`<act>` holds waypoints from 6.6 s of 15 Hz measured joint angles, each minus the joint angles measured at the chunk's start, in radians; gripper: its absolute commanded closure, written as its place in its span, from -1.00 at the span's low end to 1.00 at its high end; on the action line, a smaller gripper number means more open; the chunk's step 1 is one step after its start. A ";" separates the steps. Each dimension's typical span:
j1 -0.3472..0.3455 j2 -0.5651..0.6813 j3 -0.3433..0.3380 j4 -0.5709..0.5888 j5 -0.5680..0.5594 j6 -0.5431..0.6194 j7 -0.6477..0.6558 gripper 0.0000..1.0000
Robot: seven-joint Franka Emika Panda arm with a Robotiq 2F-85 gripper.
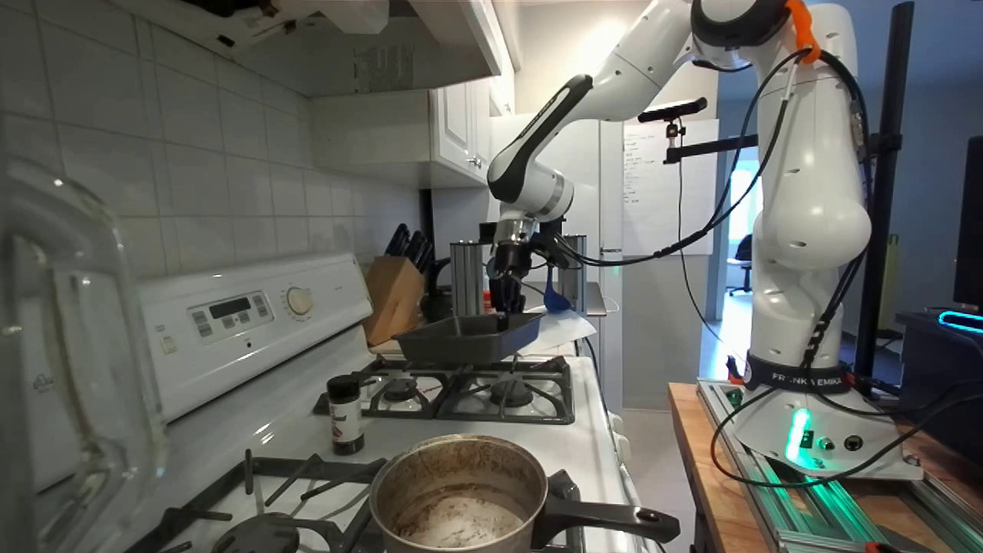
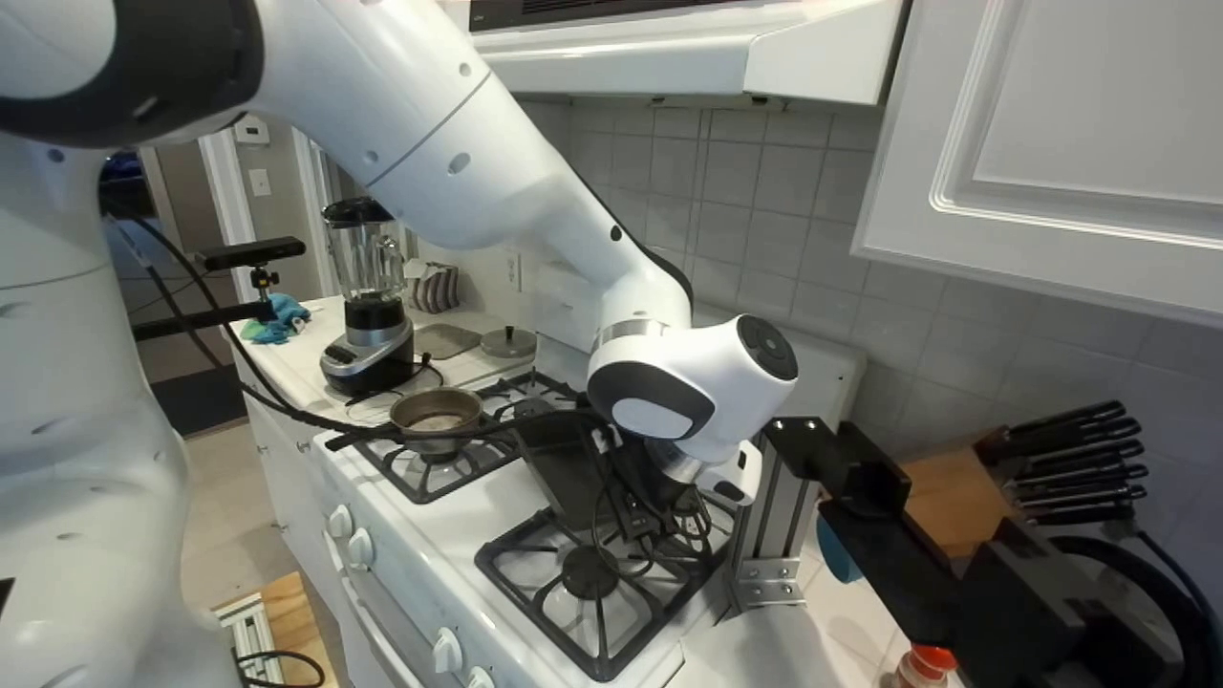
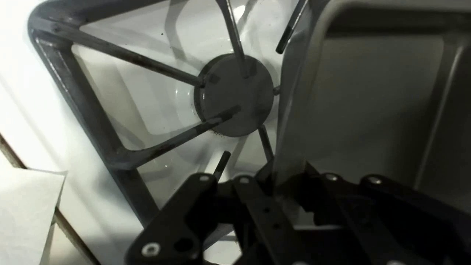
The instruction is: Move the dish to the left
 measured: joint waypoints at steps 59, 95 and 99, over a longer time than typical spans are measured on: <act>0.215 0.134 0.148 -0.103 0.511 0.810 0.818 0.96; 0.339 0.197 0.088 -0.068 0.363 0.897 1.097 0.17; 0.360 0.206 0.062 -0.068 0.336 0.896 1.130 -0.33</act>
